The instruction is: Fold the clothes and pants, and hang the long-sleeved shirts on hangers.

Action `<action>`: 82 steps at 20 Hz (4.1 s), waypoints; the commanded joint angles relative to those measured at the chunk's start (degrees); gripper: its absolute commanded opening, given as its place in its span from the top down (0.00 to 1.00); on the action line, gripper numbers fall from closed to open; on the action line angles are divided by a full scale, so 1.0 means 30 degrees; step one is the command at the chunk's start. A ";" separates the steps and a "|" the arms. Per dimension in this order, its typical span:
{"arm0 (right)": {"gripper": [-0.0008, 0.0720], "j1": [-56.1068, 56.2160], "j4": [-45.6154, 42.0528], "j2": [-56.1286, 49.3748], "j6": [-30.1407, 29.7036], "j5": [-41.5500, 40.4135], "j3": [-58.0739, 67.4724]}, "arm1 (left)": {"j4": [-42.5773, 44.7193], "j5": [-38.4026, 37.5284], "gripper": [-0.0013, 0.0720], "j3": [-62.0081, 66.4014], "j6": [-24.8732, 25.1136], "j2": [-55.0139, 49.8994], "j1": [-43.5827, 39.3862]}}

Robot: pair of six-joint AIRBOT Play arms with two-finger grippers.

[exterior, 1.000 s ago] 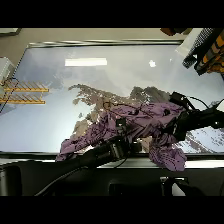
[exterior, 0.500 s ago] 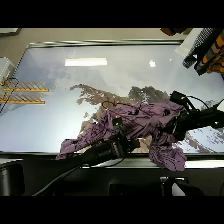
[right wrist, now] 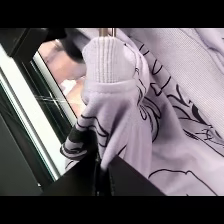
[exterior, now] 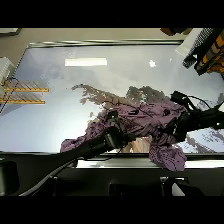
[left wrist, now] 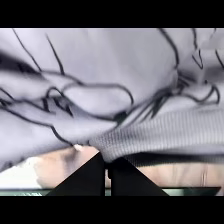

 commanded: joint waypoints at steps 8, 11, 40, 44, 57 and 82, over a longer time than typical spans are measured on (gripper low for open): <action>0.95 0.0036 -0.0452 0.2390 0.3432 0.0226 -0.0015 | -0.1027 -0.1537 0.95 0.1384 0.7766 0.0495 0.5129; 0.95 0.0036 -0.0401 0.3031 0.3439 0.0590 -0.0015 | -0.2259 -0.0736 0.95 0.1537 0.8692 0.0495 0.6732; 0.95 0.3927 -0.4539 0.4160 0.9260 0.0984 -0.1545 | -0.4918 0.1668 0.95 0.2586 1.1774 0.0459 1.0586; 0.95 0.3934 -0.4510 0.4065 0.9260 0.0262 -0.1756 | -0.4911 0.1545 0.95 0.3949 1.2269 0.0459 1.0579; 0.95 0.7497 -0.6615 0.1909 1.3865 -0.0627 -0.1785 | -0.4838 0.0066 0.95 0.7686 1.4994 0.0466 1.0382; 0.95 0.8247 -0.6207 0.0816 1.9409 -0.5136 -0.0794 | -0.4991 -0.0816 0.95 0.7679 1.5992 0.0058 0.5843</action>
